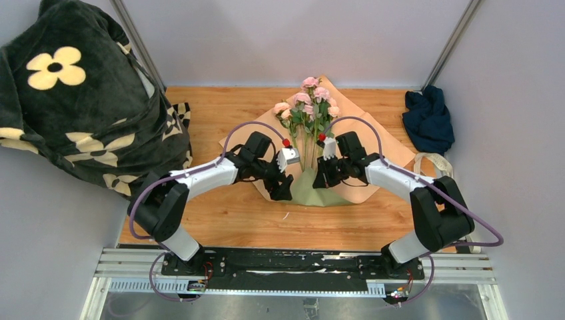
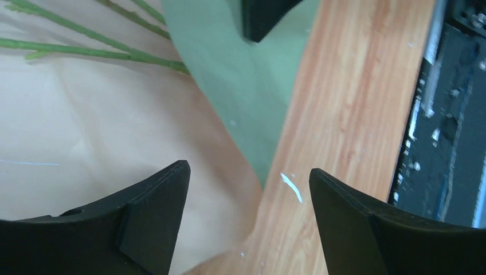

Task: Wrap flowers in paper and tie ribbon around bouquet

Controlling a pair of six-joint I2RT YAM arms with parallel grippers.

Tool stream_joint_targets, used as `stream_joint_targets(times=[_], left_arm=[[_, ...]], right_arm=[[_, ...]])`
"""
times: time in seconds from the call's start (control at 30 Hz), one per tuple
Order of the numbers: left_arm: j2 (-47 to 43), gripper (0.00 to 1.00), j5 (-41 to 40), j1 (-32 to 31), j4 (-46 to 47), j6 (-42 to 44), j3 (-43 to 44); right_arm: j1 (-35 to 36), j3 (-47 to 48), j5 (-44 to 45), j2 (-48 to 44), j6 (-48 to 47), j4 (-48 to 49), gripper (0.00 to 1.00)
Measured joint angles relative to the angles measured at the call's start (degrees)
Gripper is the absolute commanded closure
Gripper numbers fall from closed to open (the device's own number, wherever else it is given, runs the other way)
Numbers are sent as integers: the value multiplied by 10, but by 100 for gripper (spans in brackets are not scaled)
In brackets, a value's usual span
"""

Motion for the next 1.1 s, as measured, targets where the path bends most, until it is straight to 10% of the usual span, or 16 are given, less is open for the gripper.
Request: stream_joint_targets(times=[0.23,0.5,0.77,1.1], left_arm=[[63,28,-42,0,70,-60,12],[108,100,-38,-7,83,-82,32],[144,100,-83,-10,78,-104,64],[181,100,-149,-11,65,-151,93]], right_arm=[[-22,0,-26,24,-2,26,100],[-35,0,-40,29,0,45,99],[-38,17,19,24,19,9,65],[79,5,234,-115,76,-9,100]])
